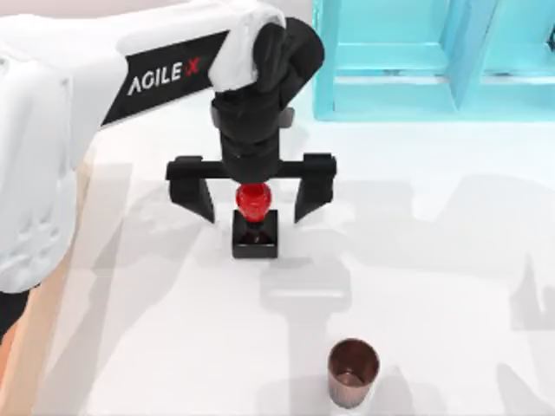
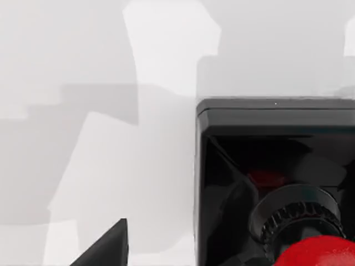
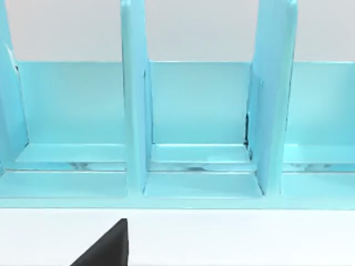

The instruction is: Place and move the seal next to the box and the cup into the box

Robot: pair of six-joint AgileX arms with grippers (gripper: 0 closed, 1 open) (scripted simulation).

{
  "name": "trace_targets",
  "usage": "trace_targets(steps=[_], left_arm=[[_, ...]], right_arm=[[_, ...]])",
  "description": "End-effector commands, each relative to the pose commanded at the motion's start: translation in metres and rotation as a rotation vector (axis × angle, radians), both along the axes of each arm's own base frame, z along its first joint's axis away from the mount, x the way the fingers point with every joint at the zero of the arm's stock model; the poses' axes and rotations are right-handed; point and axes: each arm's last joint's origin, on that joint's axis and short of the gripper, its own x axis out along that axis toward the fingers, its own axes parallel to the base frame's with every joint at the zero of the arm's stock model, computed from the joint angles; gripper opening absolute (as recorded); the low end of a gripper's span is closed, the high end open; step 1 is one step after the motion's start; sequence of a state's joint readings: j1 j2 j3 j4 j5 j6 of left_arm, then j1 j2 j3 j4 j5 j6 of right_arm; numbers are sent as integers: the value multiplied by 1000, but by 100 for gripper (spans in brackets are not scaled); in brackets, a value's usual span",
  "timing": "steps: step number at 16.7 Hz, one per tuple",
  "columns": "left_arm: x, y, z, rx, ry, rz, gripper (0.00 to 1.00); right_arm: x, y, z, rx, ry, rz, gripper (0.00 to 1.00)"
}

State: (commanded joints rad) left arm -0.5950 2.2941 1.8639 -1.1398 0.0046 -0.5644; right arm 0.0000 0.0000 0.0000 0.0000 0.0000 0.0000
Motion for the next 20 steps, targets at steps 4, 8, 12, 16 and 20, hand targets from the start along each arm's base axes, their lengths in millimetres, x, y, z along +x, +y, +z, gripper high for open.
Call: trace_targets(steps=[4,8,12,16,20], left_arm=[[0,0,-2,1,1,0,100],[0,0,-2,1,1,0,70],[0,0,-2,1,1,0,40],[0,0,-2,1,1,0,10],[0,0,-2,1,1,0,0]], right_arm=[[0,0,0,0,0,0,100],[0,0,0,0,0,0,100],[0,0,0,0,0,0,100],[0,0,0,0,0,0,100],[0,0,0,0,0,0,100]])
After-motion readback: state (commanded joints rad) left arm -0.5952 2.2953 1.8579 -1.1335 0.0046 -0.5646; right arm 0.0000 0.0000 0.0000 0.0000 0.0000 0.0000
